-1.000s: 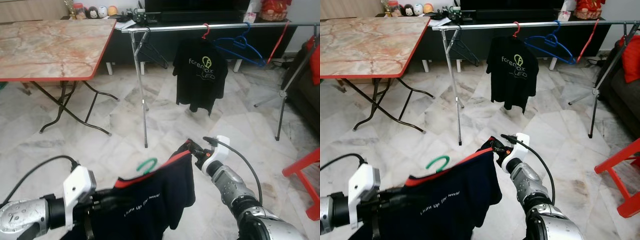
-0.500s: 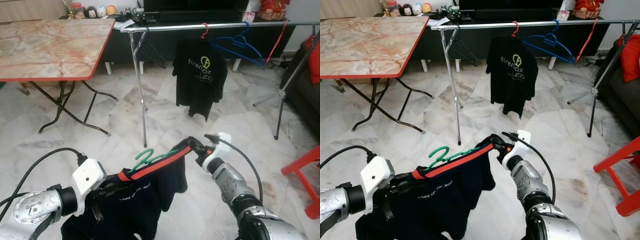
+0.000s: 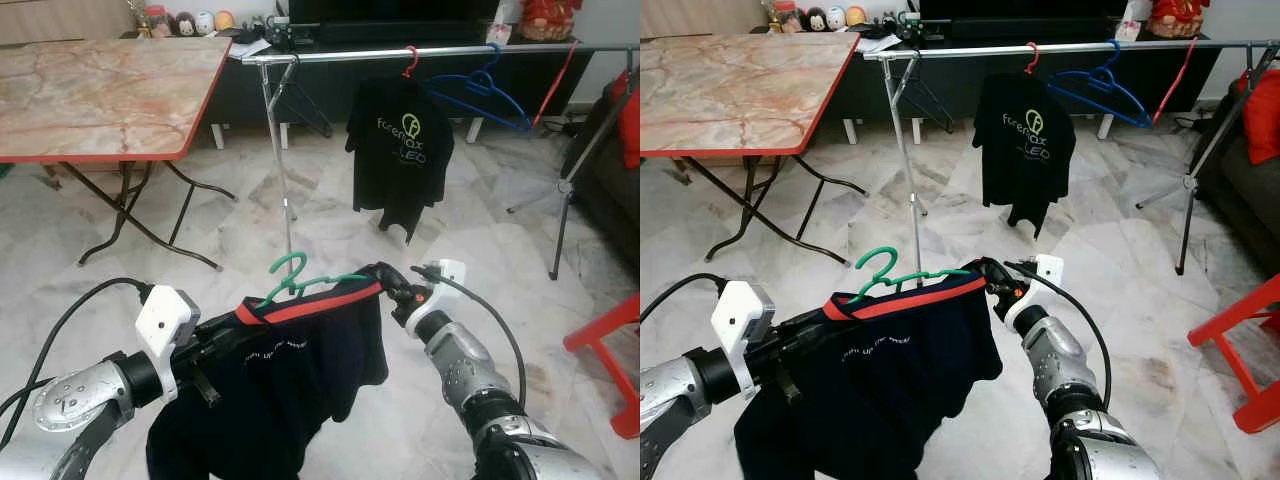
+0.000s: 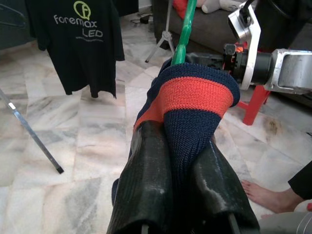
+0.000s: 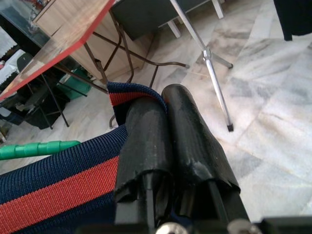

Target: Hang hanger

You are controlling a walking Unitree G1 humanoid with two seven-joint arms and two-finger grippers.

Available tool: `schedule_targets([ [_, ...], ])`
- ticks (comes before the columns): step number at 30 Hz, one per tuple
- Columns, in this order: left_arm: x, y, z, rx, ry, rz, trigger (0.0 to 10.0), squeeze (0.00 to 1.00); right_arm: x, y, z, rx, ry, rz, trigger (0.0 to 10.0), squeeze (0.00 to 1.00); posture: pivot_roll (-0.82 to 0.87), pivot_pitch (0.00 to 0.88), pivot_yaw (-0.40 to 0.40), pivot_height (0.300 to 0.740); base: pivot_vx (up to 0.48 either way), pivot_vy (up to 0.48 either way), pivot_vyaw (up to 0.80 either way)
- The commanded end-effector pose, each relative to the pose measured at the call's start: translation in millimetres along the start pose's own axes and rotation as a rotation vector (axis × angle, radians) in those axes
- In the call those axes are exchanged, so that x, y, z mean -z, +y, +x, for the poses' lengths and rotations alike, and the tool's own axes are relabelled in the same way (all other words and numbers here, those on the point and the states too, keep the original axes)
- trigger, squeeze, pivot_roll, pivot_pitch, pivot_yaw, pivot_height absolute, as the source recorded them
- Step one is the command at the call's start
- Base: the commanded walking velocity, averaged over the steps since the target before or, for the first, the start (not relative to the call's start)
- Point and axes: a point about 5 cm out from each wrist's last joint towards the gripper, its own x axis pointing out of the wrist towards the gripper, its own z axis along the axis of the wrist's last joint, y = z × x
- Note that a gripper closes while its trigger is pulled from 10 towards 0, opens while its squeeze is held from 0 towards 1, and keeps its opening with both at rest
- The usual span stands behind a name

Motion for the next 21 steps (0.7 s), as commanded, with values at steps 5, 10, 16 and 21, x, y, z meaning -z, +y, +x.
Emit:
schedule_targets([
  [5, -22.6, 11.4, -1.4, -0.092, -0.151, 0.002, 10.0, 0.0, 17.2, -3.8, -7.4, 0.022, 0.066, 0.005, 0.0, 0.0, 0.04, 0.061, 0.006, 0.74, 0.0, 0.0, 0.0],
  [10, -23.5, 6.3, 0.6, -0.048, -0.166, -0.023, 10.0, 0.0, 12.0, -4.4, -8.5, 0.005, 0.04, -0.009, 0.0, 0.0, 0.03, 0.061, 0.007, 0.74, 0.0, 0.0, 0.0],
  [16, -18.4, -11.6, -4.0, 0.112, -0.092, -0.029, 10.0, 0.0, -9.0, -17.9, -10.7, 0.077, -0.011, -0.032, 0.0, 0.0, 0.04, 0.06, 0.008, 0.74, 0.0, 0.0, 0.0],
  [21, -19.3, -0.2, -8.2, 0.034, -0.113, -0.03, 10.0, 0.0, -22.3, -21.9, -11.2, 0.086, -0.046, -0.048, 0.0, 0.0, 0.04, 0.06, 0.008, 0.74, 0.0, 0.0, 0.0],
])
